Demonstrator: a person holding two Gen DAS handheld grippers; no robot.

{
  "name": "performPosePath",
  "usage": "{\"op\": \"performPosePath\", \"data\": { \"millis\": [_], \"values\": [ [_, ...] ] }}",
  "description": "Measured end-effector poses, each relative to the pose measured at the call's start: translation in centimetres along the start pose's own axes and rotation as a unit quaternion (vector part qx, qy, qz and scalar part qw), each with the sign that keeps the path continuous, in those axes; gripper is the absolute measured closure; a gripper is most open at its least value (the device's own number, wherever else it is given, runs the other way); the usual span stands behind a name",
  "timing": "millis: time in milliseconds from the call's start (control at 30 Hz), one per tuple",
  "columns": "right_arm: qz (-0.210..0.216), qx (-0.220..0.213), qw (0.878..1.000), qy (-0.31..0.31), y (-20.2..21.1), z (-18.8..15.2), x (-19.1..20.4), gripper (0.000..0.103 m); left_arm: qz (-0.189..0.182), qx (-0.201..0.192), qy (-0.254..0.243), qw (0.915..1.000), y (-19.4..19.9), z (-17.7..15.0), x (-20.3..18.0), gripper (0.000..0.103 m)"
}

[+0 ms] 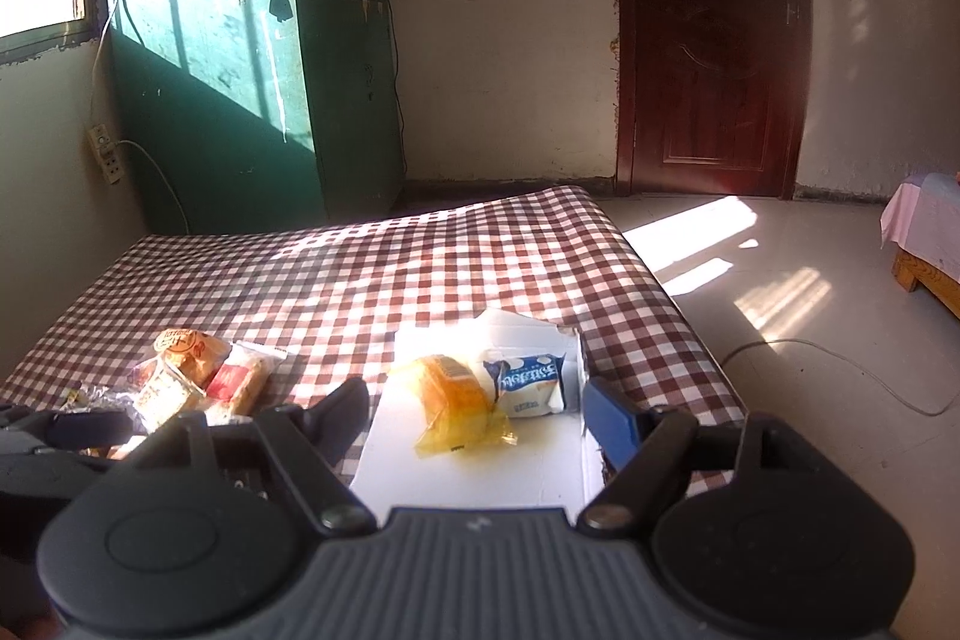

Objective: Organize snacks
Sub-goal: 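Release the bread bag and milk carton onto the white tray with both grippers, then move both grippers back over the snack pile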

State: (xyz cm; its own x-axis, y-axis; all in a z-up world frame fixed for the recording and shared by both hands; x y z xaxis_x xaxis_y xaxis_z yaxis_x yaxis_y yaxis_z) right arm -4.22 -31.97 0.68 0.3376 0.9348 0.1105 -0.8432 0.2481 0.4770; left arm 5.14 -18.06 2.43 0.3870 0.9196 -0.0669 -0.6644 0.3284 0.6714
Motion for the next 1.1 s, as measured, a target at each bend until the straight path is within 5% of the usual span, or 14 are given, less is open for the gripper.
{"op": "performPosePath", "data": {
  "millis": [1100],
  "values": [
    [0.072, 0.005, 0.996, 0.056, 1.9, -1.2, 8.8, 0.022, 0.062, -0.015, 0.039, 0.9972, 4.2, -3.3, 7.5, 0.0]
  ]
}}
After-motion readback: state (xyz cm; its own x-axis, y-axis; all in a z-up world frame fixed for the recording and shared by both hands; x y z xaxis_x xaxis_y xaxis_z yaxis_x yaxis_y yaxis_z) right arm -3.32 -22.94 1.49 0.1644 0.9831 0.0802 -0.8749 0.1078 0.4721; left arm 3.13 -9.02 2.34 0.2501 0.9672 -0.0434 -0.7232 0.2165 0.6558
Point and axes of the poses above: each gripper's, at about its wrist camera, not at the fingertips, and y roughly against the way its jaws point, x to its left, z to its top, the point moved 3 cm from there along -y, roughly the way its jaws point, and after that the axes turned 2 degrees about y, right-handed, at the moved point
